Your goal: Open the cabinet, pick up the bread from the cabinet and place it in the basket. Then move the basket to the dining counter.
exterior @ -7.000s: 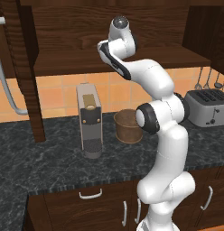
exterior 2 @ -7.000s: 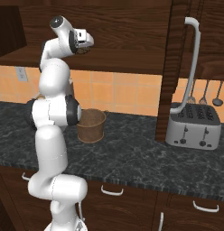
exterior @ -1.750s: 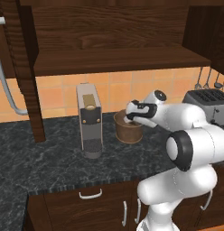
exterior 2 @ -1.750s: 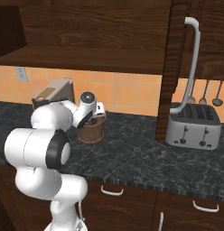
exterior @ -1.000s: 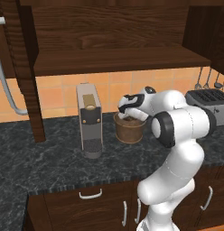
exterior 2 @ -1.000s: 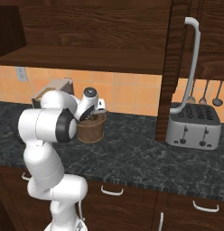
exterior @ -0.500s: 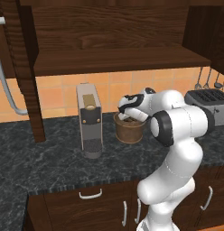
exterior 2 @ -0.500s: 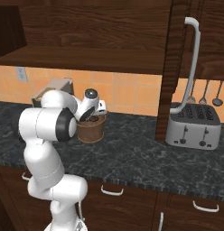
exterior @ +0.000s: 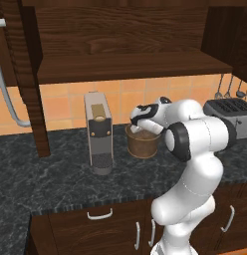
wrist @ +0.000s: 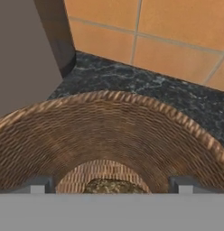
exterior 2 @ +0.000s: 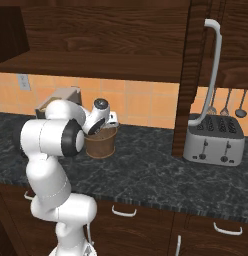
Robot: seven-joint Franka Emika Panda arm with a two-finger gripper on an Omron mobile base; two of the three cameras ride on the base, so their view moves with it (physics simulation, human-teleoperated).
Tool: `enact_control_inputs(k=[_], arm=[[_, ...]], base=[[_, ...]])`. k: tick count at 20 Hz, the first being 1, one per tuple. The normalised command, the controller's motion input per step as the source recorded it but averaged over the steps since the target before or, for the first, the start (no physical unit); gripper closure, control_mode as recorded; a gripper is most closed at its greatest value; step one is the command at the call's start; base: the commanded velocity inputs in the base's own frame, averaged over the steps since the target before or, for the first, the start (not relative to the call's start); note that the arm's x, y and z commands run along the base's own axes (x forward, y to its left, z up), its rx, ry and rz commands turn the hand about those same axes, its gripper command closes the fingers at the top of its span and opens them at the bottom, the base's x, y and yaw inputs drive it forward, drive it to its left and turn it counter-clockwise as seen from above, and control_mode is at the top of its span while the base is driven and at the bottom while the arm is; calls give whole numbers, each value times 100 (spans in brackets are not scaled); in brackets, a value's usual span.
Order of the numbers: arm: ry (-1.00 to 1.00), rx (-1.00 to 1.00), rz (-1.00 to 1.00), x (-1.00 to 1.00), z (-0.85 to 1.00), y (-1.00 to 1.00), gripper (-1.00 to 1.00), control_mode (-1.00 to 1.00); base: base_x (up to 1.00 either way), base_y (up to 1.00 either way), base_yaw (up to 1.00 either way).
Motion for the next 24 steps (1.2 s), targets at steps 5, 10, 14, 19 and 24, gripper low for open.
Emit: enact_control_inputs(k=[5,10,14,19,24], arm=[[7,0,-19,-26,5,-4,-100,-100],[4,0,-48,-28,39,-30,-100,-100],[4,0,-46,-3,72,-11,-100,-100],[18,0,-38,-2,49,-10,-100,-100],[7,2,-30,-24,27,-10,-100,-100]], base=[[0,0,0],[0,0,0],[0,0,0],[0,0,0],[0,0,0]])
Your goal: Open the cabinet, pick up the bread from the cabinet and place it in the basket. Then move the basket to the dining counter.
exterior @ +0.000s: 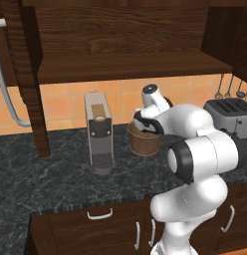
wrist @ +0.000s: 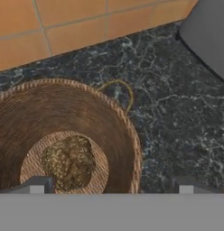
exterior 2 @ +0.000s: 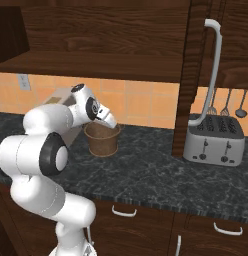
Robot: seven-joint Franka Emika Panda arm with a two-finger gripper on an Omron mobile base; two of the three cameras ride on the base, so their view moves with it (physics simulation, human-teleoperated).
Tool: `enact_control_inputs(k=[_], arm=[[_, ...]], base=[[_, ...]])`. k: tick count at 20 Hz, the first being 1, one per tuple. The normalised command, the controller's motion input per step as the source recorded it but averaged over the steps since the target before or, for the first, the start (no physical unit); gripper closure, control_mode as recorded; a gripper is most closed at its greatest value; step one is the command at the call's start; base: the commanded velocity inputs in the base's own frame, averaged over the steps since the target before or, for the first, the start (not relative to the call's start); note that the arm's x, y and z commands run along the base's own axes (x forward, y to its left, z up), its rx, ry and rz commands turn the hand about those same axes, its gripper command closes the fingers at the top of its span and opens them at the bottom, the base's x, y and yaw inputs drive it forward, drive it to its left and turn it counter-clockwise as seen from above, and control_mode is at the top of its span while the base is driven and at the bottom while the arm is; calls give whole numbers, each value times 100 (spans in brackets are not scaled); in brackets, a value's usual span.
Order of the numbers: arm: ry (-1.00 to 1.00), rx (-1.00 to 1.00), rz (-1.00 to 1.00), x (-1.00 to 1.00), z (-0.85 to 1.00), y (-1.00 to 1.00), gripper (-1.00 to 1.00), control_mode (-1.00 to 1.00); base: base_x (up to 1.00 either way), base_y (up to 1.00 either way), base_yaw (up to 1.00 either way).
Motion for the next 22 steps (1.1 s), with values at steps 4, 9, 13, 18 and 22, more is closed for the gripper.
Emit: enact_control_inputs(k=[4,9,13,18,22], arm=[[0,8,-3,-51,-10,-22,-100,-100],[-2,20,1,-21,-18,-25,-100,-100],[-7,34,4,-7,-23,-9,-100,-100],[5,16,1,8,-15,4,-100,-100],[7,0,0,9,-34,10,-100,-100]], base=[[0,0,0],[0,0,0],[0,0,0],[0,0,0],[0,0,0]])
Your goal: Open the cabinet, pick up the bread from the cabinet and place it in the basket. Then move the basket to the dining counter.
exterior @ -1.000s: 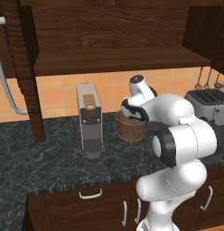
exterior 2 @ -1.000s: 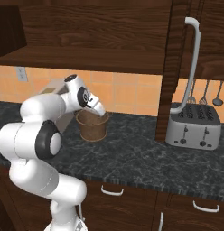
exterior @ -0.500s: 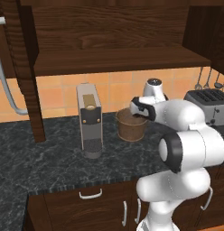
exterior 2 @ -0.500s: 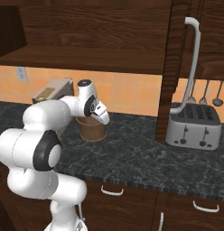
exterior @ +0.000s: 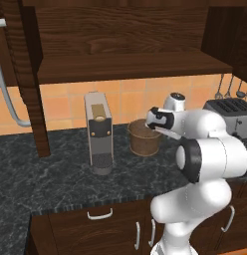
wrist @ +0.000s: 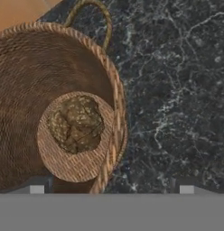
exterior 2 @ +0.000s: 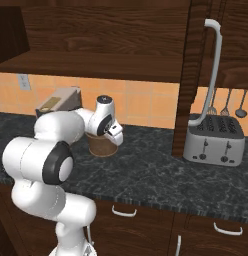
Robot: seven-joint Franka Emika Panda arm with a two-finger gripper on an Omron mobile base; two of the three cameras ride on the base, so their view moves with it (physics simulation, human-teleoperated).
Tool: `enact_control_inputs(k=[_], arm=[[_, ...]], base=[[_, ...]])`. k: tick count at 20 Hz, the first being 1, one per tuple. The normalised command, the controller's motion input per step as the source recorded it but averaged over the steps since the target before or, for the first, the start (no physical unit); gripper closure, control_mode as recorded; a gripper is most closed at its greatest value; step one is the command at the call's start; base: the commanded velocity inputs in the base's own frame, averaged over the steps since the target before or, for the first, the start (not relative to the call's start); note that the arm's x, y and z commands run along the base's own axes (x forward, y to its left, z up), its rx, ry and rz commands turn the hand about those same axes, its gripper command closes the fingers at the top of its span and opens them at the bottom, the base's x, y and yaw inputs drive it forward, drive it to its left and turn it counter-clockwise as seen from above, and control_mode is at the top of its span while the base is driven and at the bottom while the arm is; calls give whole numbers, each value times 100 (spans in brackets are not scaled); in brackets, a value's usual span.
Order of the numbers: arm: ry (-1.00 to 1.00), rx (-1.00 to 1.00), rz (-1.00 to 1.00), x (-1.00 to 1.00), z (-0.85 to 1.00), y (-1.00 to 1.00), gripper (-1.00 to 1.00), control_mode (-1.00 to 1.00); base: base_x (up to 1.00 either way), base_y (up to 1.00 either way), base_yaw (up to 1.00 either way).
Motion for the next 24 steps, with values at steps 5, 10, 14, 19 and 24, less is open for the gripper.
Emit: enact_control_inputs(k=[5,10,14,19,24], arm=[[7,0,0,21,-36,11,-100,-100],[5,0,0,31,-37,8,-100,-100],[0,0,1,18,-38,4,-100,-100],[2,0,0,0,-22,22,100,-100],[0,-1,-4,-19,-1,4,100,-100]], base=[[0,0,0],[0,0,0],[0,0,0],[0,0,0],[0,0,0]])
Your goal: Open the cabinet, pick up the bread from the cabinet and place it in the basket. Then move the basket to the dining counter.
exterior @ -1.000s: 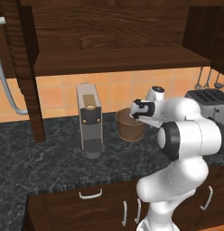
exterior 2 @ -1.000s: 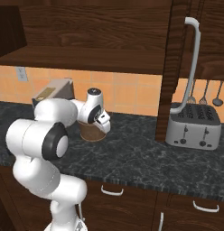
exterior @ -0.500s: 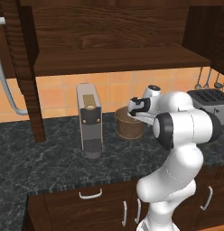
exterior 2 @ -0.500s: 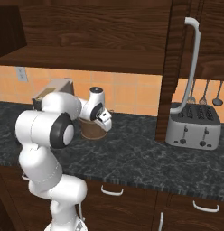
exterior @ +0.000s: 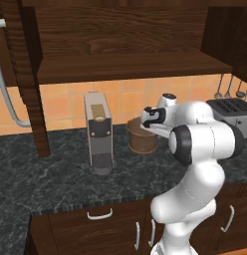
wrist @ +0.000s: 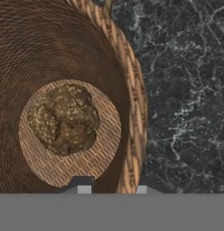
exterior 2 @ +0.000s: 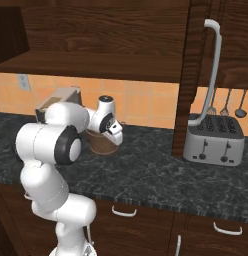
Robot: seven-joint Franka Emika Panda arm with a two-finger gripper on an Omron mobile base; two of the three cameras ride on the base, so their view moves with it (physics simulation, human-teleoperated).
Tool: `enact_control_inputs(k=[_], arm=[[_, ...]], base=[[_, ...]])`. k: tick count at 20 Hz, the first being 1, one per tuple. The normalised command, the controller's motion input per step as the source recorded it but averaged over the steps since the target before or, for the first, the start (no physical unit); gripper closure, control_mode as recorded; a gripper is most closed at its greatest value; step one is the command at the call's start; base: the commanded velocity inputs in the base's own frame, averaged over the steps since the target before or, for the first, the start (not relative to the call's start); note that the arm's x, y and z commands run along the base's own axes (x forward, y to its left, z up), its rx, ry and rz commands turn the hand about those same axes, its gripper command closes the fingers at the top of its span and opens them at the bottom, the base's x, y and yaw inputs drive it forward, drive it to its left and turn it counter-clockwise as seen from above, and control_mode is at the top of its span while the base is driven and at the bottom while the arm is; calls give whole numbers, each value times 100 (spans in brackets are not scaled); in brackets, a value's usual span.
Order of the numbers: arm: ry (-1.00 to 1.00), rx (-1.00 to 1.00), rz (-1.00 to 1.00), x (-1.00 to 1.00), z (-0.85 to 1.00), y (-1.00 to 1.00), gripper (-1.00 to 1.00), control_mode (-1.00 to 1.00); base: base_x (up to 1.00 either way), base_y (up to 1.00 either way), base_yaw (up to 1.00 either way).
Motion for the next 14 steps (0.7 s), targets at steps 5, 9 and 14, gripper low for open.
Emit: enact_control_inputs(k=[5,9,14], arm=[[-7,-2,-15,-66,26,-2,100,-100],[-16,0,-18,-85,73,-13,100,-100],[-12,0,-9,-93,86,-3,100,-100]], base=[[0,0,0],[0,0,0],[0,0,0]])
